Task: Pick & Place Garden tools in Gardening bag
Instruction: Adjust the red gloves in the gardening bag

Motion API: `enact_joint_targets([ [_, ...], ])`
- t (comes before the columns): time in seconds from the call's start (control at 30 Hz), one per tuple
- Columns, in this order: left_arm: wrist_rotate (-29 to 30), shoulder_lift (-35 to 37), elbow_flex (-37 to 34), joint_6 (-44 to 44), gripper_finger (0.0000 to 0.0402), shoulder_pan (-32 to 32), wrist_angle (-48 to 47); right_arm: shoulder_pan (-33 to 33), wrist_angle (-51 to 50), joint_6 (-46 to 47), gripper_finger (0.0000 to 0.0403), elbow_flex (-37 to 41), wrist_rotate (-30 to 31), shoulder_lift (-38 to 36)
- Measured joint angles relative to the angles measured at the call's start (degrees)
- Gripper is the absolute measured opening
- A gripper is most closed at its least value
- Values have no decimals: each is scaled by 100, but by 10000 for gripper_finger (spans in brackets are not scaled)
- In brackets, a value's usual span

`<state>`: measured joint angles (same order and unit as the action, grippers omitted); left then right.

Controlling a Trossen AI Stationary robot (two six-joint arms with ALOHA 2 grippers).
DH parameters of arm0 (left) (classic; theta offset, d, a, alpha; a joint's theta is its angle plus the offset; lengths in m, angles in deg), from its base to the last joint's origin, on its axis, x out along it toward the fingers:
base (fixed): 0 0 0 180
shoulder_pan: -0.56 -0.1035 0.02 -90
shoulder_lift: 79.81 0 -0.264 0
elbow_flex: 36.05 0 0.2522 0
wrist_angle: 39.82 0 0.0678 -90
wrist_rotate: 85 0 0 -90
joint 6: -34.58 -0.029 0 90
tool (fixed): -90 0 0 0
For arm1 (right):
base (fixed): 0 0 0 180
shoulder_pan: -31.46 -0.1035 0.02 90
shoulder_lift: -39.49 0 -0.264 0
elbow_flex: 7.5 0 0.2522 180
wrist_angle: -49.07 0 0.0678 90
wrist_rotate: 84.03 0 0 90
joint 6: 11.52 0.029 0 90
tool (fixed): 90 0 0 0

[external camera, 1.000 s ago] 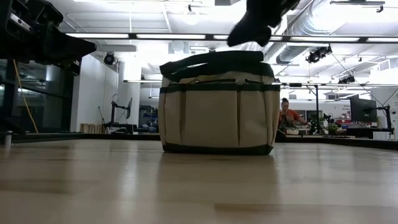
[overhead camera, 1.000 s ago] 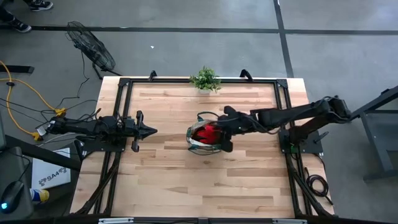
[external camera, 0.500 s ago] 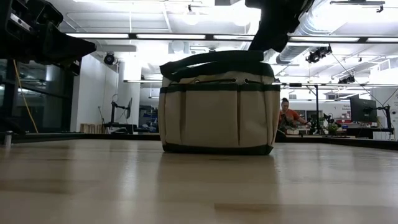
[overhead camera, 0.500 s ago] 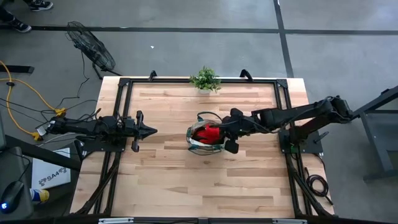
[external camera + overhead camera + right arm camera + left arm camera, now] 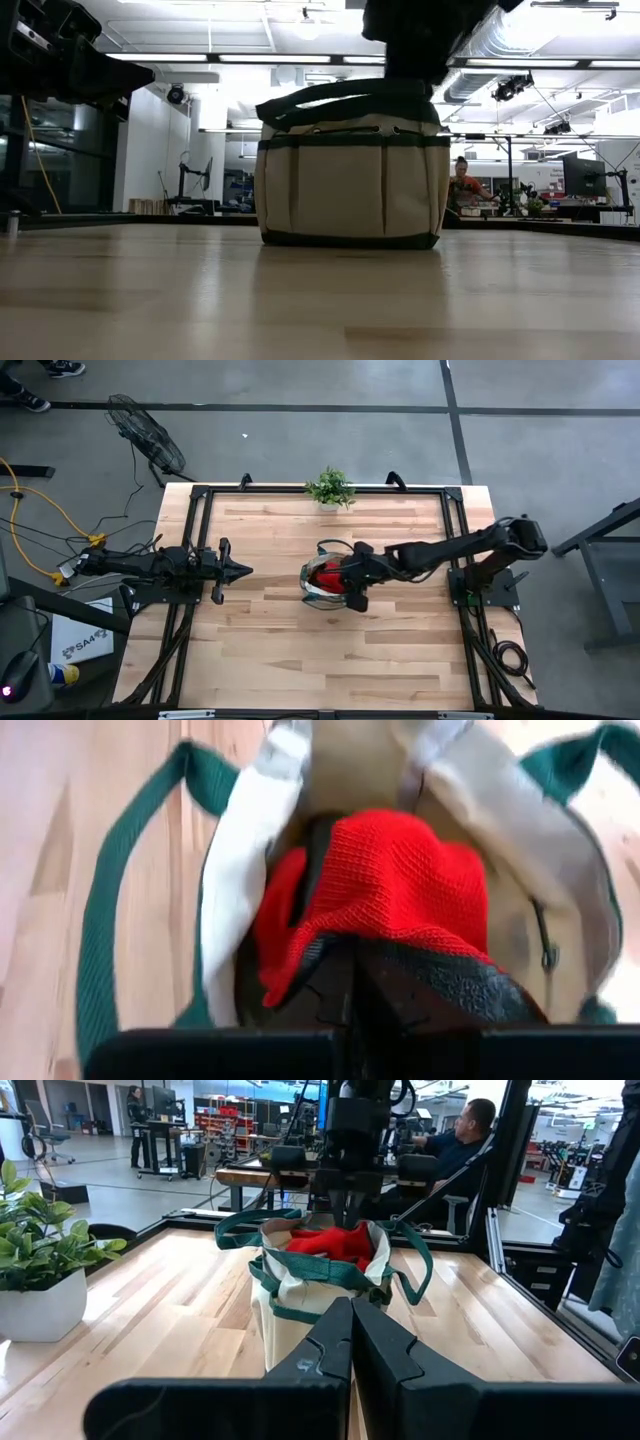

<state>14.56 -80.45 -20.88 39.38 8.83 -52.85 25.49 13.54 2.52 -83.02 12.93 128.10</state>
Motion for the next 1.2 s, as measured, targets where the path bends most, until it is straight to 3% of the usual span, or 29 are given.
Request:
enact_joint_targets([
  [0.6, -2, -2, 2, 0, 0, -2, -2, 567, 1182, -158, 3, 0, -597, 1067],
  [1.0, -4, 0, 2, 0, 0, 0, 0, 694, 1324, 1318, 3, -2, -832, 1082],
  [1.2, -2, -2, 2, 0, 0, -2, 0, 843, 1315, 1418, 3, -2, -992, 1082],
])
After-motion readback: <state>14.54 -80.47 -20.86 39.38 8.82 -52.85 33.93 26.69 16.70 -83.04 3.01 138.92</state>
